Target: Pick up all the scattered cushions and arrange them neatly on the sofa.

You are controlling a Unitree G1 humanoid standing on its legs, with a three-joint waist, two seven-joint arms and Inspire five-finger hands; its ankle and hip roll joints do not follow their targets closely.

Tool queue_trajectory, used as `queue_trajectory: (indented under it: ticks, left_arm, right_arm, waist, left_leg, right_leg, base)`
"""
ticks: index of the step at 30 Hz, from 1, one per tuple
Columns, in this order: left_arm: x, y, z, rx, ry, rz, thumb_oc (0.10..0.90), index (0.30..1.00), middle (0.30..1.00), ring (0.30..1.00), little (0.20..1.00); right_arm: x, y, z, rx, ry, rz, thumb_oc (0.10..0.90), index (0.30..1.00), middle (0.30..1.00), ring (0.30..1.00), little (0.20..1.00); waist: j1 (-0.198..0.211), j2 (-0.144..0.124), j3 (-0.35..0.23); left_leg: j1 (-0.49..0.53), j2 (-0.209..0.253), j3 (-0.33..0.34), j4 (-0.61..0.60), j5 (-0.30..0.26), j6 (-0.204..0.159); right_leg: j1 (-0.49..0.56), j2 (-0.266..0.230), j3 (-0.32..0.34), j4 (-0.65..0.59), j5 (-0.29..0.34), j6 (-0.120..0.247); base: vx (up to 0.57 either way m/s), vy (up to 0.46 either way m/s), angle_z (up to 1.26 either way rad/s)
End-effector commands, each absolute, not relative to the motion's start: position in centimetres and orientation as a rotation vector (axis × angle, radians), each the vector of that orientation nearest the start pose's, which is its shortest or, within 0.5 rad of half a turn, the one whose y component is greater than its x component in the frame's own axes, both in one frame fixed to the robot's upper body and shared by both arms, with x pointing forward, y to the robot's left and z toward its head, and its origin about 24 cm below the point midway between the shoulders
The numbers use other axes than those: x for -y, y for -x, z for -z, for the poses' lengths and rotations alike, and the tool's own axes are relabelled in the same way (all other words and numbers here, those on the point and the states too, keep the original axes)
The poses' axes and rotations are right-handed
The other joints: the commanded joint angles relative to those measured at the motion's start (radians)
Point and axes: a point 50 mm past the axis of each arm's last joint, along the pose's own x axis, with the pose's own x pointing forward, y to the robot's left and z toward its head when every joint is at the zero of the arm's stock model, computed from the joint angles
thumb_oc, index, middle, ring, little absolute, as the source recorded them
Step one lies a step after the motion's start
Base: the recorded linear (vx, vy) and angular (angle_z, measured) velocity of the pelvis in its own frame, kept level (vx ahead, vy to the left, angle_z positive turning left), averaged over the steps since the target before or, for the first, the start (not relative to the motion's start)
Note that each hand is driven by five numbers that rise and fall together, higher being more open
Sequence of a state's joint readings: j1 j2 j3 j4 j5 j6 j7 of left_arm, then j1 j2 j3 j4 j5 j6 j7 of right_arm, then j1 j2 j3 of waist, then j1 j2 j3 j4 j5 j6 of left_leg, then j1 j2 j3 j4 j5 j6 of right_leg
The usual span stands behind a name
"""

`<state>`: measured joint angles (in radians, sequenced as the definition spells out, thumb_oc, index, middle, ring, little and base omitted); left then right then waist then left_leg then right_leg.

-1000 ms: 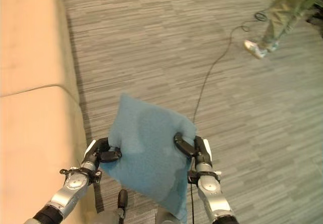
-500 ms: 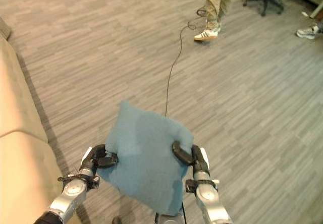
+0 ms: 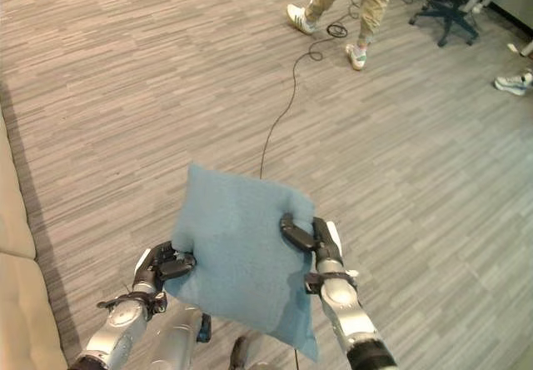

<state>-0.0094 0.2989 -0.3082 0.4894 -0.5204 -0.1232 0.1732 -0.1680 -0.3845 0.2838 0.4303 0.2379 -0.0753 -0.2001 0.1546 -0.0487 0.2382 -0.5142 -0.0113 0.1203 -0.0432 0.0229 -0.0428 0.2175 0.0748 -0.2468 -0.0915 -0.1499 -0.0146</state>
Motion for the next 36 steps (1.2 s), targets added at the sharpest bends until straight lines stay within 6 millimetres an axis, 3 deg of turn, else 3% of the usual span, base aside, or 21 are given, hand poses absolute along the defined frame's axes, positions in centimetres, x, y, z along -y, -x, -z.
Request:
queue_trajectory:
  ticks: [1, 2, 3, 4, 5, 7, 8, 9, 11, 14, 18, 22, 25, 26, 27, 28, 29, 30, 32, 33, 36]
  left_arm:
    - [-13.7, -26.6, -2.0, -0.040, 0.270, 0.097, 0.400, 0.300, 0.300, 0.300, 0.300]
    - [-13.7, -26.6, -2.0, -0.040, 0.270, 0.097, 0.400, 0.300, 0.300, 0.300, 0.300]
    - [-14.2, -26.5, -1.7, -0.052, 0.275, 0.072, 0.400, 0.300, 0.300, 0.300, 0.300]
    - [-14.9, -26.5, -1.6, -0.052, 0.274, 0.043, 0.400, 0.300, 0.300, 0.300, 0.300]
    - [-15.1, -26.1, -1.1, -0.079, 0.259, 0.050, 0.400, 0.300, 0.300, 0.300, 0.300]
    - [-15.1, -26.1, -1.1, -0.080, 0.259, 0.050, 0.400, 0.300, 0.300, 0.300, 0.300]
    - [-15.4, -26.1, -1.0, -0.086, 0.239, 0.049, 0.400, 0.300, 0.300, 0.300, 0.300]
    - [-15.2, -26.2, -1.0, -0.087, 0.225, 0.058, 0.400, 0.300, 0.300, 0.300, 0.300]
    - [-15.2, -26.6, -1.5, -0.070, 0.204, 0.064, 0.400, 0.300, 0.300, 0.300, 0.300]
    - [-15.2, -27.1, -1.9, -0.051, 0.170, 0.064, 0.400, 0.300, 0.300, 0.300, 0.300]
    - [-14.7, -27.3, -1.8, -0.061, 0.147, 0.099, 0.400, 0.300, 0.300, 0.300, 0.300]
    - [-14.3, -26.8, -0.7, -0.103, 0.128, 0.110, 0.400, 0.300, 0.300, 0.300, 0.300]
    - [-13.3, -26.5, -0.3, -0.108, 0.158, 0.129, 0.400, 0.300, 0.300, 0.300, 0.300]
    - [-13.4, -26.5, -0.3, -0.108, 0.157, 0.129, 0.400, 0.300, 0.300, 0.300, 0.300]
    - [-13.3, -26.1, 0.2, -0.127, 0.176, 0.117, 0.400, 0.300, 0.300, 0.300, 0.300]
    - [-13.3, -26.1, 0.2, -0.127, 0.175, 0.117, 0.400, 0.300, 0.300, 0.300, 0.300]
    - [-13.4, -26.1, 0.2, -0.130, 0.209, 0.104, 0.400, 0.300, 0.300, 0.300, 0.300]
    - [-13.5, -26.1, 0.2, -0.131, 0.224, 0.098, 0.400, 0.300, 0.300, 0.300, 0.300]
    - [-13.8, -26.0, 0.1, -0.132, 0.235, 0.084, 0.400, 0.300, 0.300, 0.300, 0.300]
    - [-13.9, -26.3, -0.2, -0.127, 0.241, 0.073, 0.400, 0.300, 0.300, 0.300, 0.300]
    - [-14.2, -26.2, -0.3, -0.116, 0.258, 0.039, 0.400, 0.300, 0.300, 0.300, 0.300]
  right_arm:
    - [12.1, -29.2, -4.6, 0.069, 0.205, -0.281, 0.400, 0.300, 0.300, 0.300, 0.300]
    - [12.1, -29.2, -4.6, 0.069, 0.205, -0.281, 0.400, 0.300, 0.300, 0.300, 0.300]
    - [11.6, -29.0, -4.4, 0.066, 0.208, -0.301, 0.400, 0.300, 0.300, 0.300, 0.300]
    - [11.3, -28.8, -4.1, 0.055, 0.206, -0.318, 0.400, 0.300, 0.300, 0.300, 0.300]
    - [10.9, -28.2, -3.3, 0.028, 0.194, -0.332, 0.400, 0.300, 0.300, 0.300, 0.300]
    - [10.9, -28.2, -3.3, 0.028, 0.194, -0.332, 0.400, 0.300, 0.300, 0.300, 0.300]
    - [10.9, -27.7, -2.5, -0.004, 0.183, -0.328, 0.400, 0.300, 0.300, 0.300, 0.300]
    - [10.9, -27.6, -2.4, -0.008, 0.181, -0.328, 0.400, 0.300, 0.300, 0.300, 0.300]
    - [11.1, -27.8, -2.5, -0.005, 0.183, -0.313, 0.400, 0.300, 0.300, 0.300, 0.300]
    - [11.5, -27.6, -2.4, -0.008, 0.171, -0.292, 0.400, 0.300, 0.300, 0.300, 0.300]
    - [12.6, -27.2, -2.1, -0.026, 0.173, -0.273, 0.400, 0.300, 0.300, 0.300, 0.300]
    - [13.4, -26.6, -1.3, -0.063, 0.176, -0.256, 0.400, 0.300, 0.300, 0.300, 0.300]
    - [13.9, -26.0, -0.5, -0.100, 0.206, -0.254, 0.400, 0.300, 0.300, 0.300, 0.300]
    - [13.9, -26.0, -0.5, -0.100, 0.205, -0.254, 0.400, 0.300, 0.300, 0.300, 0.300]
    - [13.7, -25.5, 0.1, -0.126, 0.196, -0.265, 0.400, 0.300, 0.300, 0.300, 0.300]
    - [13.7, -25.5, 0.1, -0.126, 0.195, -0.265, 0.400, 0.300, 0.300, 0.300, 0.300]
    - [14.2, -25.7, 0.0, -0.121, 0.207, -0.263, 0.400, 0.300, 0.300, 0.300, 0.300]
    - [14.3, -25.8, -0.1, -0.120, 0.205, -0.252, 0.400, 0.300, 0.300, 0.300, 0.300]
    - [14.5, -26.1, -0.2, -0.114, 0.212, -0.242, 0.400, 0.300, 0.300, 0.300, 0.300]
    - [14.3, -26.6, -0.6, -0.105, 0.220, -0.238, 0.400, 0.300, 0.300, 0.300, 0.300]
    - [13.7, -26.9, -1.2, -0.072, 0.217, -0.248, 0.400, 0.300, 0.300, 0.300, 0.300]
  waist:
    - [0.070, 0.015, -0.081]
    - [0.071, 0.015, -0.081]
    - [0.094, 0.002, -0.089]
    - [0.116, -0.022, -0.099]
    - [0.149, -0.065, -0.109]
    - [0.150, -0.065, -0.111]
    - [0.145, -0.096, -0.105]
    - [0.138, -0.099, -0.104]
    - [0.102, -0.053, -0.101]
    - [0.042, -0.012, -0.103]
    - [-0.029, 0.012, -0.092]
    - [-0.086, 0.003, -0.100]
    - [-0.135, 0.033, -0.112]
    - [-0.138, 0.029, -0.112]
    - [-0.135, 0.039, -0.136]
    - [-0.138, 0.034, -0.138]
    - [-0.098, 0.024, -0.108]
    - [-0.076, 0.012, -0.089]
    - [-0.054, -0.008, -0.069]
    - [-0.023, -0.022, -0.044]
    - [0.023, -0.017, -0.060]
  left_leg:
    - [0.107, 0.066, 0.115, -0.044, 0.102, 0.000]
    - [0.107, 0.067, 0.116, -0.044, 0.102, 0.000]
    - [0.108, 0.063, 0.113, -0.044, 0.157, -0.006]
    - [0.117, 0.054, 0.087, -0.044, 0.191, 0.000]
    - [0.142, 0.013, 0.035, -0.020, 0.189, 0.032]
    - [0.140, 0.015, 0.035, -0.021, 0.190, 0.031]
    - [0.167, -0.027, 0.009, 0.035, 0.138, 0.068]
    - [0.181, -0.043, 0.004, 0.061, 0.102, 0.087]
    - [0.248, -0.038, -0.049, 0.077, 0.039, 0.111]
    - [0.396, -0.032, -0.105, 0.043, -0.036, 0.122]
    - [0.546, -0.015, -0.166, 0.043, -0.102, 0.084]
    - [0.687, -0.012, -0.247, 0.035, -0.168, 0.030]
    - [0.804, 0.027, -0.346, 0.055, -0.194, 0.004]
    - [0.802, 0.022, -0.350, 0.056, -0.191, 0.004]
    - [0.795, 0.046, -0.353, 0.205, -0.118, -0.051]
    - [0.791, 0.041, -0.356, 0.206, -0.115, -0.051]
    - [0.589, 0.040, -0.310, 0.600, 0.062, -0.108]
    - [0.500, 0.044, -0.268, 0.748, 0.066, -0.076]
    - [0.405, 0.062, -0.229, 0.868, 0.054, -0.042]
    - [0.271, 0.093, -0.140, 0.914, -0.021, 0.003]
    - [0.211, 0.010, -0.063, 0.611, -0.097, 0.028]
  right_leg:
    - [0.042, -0.033, -0.018, 0.051, -0.062, 0.099]
    - [0.042, -0.034, -0.017, 0.051, -0.062, 0.098]
    - [0.055, -0.035, -0.021, 0.060, -0.067, 0.104]
    - [0.065, -0.044, -0.010, 0.074, -0.048, 0.116]
    - [0.066, -0.096, -0.023, 0.141, 0.037, 0.164]
    - [0.064, -0.094, -0.022, 0.140, 0.039, 0.164]
    - [0.037, -0.183, -0.044, 0.295, 0.220, 0.235]
    - [0.011, -0.216, -0.052, 0.412, 0.333, 0.272]
    - [-0.099, -0.244, -0.056, 0.685, 0.410, 0.251]
    - [-0.213, -0.303, -0.137, 0.807, 0.335, 0.231]
    - [-0.360, -0.261, -0.205, 0.587, 0.158, 0.187]
    - [-0.453, -0.157, -0.111, 0.096, 0.206, 0.201]
    - [-0.516, -0.143, -0.022, 0.045, 0.281, 0.211]
    - [-0.517, -0.148, -0.023, 0.044, 0.283, 0.212]
    - [-0.476, -0.115, -0.006, 0.092, 0.275, 0.176]
    - [-0.478, -0.121, -0.006, 0.092, 0.277, 0.177]
    - [-0.394, -0.107, 0.007, 0.120, 0.249, 0.119]
    - [-0.352, -0.106, 0.004, 0.115, 0.230, 0.094]
    - [-0.307, -0.097, -0.002, 0.097, 0.206, 0.069]
    - [-0.244, -0.084, -0.010, 0.076, 0.164, 0.051]
    - [-0.157, -0.062, -0.021, 0.040, 0.106, 0.070]
  base:
    - [0.35, 0.167, -0.30]
    - [0.54, 0.250, 0.08]
    - [0.41, 0.191, 0.36]
    - [0.73, 0.366, 0.42]
    - [0.54, 0.284, -0.03]
    - [0.33, 0.206, -0.29]
    - [0.56, 0.372, -0.07]
    - [0.79, 0.512, 0.38]
    - [0.64, 0.411, 1.23]
    - [0.64, 0.286, 1.07]
    - [0.60, 0.072, 0.99]
    - [0.69, -0.082, 0.77]
    - [0.76, -0.094, 1.22]
    - [0.80, -0.220, 0.79]
    - [0.41, -0.122, 0.54]
    - [0.70, -0.284, 0.51]
    - [0.35, -0.276, 0.45]
    - [0.35, -0.276, 0.42]
    - [0.23, -0.317, 0.01]
    - [0.48, -0.371, -0.22]
    - [0.47, -0.056, -0.25]
